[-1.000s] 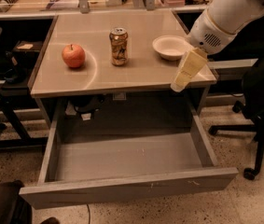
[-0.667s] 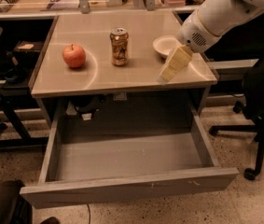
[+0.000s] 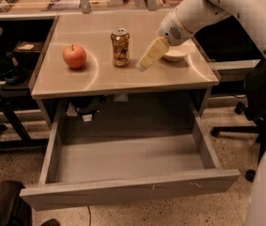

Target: Place orange can into top drawer

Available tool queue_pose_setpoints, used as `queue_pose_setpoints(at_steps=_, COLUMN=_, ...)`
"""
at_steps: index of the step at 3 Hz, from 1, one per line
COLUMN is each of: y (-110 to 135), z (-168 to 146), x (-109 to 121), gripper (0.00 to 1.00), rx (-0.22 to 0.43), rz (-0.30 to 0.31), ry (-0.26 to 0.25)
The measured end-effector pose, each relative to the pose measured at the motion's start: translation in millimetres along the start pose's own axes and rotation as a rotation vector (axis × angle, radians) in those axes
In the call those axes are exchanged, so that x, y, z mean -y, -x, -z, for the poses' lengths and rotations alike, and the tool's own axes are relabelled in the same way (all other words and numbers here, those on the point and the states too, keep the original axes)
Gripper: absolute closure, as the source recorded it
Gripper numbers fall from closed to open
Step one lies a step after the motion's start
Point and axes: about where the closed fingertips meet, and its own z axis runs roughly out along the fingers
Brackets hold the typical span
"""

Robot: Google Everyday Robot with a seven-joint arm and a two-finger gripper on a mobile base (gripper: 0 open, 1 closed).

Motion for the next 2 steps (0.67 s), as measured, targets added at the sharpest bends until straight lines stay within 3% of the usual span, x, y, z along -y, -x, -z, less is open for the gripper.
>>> queue_pose_setpoints(at_steps=2, y=39, z=-55, x=25, gripper=0.0, rx=0.038, rz=0.012, ry=0.053)
